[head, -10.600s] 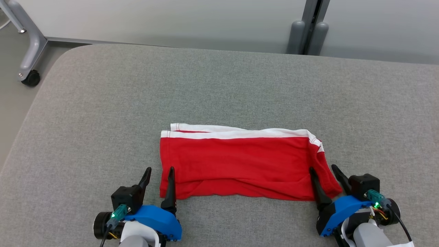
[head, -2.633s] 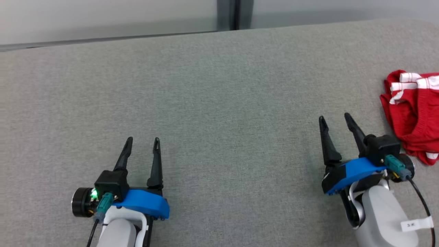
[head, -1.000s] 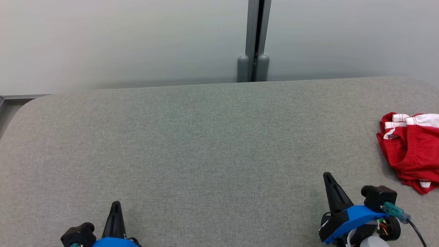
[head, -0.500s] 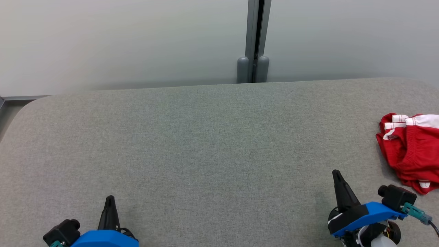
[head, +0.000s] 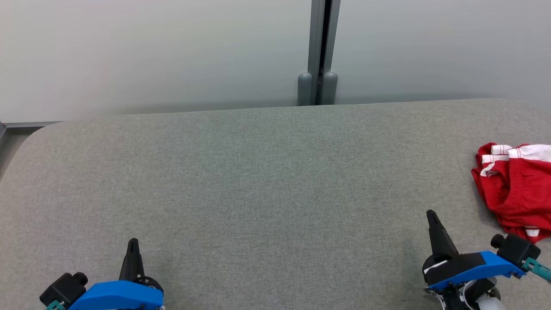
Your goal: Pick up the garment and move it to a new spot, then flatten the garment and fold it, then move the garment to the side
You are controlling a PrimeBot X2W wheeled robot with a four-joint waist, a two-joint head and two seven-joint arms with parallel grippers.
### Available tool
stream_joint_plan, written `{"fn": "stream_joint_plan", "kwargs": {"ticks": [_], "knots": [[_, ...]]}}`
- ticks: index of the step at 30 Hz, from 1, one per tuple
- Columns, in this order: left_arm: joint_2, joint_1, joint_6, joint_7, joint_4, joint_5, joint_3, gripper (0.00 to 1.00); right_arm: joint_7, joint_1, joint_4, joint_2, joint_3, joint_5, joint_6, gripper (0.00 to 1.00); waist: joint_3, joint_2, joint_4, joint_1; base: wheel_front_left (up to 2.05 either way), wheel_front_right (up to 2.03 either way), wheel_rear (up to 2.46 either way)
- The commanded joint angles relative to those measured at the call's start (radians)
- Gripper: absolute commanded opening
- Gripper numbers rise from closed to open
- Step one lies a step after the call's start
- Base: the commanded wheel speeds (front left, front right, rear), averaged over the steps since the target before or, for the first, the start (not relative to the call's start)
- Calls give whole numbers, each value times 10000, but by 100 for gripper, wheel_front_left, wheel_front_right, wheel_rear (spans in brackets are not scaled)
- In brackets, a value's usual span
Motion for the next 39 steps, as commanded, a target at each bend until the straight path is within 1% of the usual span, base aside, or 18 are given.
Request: {"fn": "stream_joint_plan", "kwargs": {"ticks": [1, 16, 39], "knots": [[28, -278, -52, 80, -209, -338, 69, 0, 101, -30, -245, -14, -71, 370, 1, 0, -5, -1, 0, -1, 0, 0, 0], [33, -420, -197, 559, -491, -2053, 284, 0, 573, 119, -677, -15, -318, 2221, 1, 0, -56, -1, -1, -1, 0, 0, 0], [37, -570, -368, 1156, -838, -4171, 560, 0, 1170, 279, -1195, -16, -623, 4498, 1, 0, -130, -1, -3, -1, 0, 0, 0]]}}
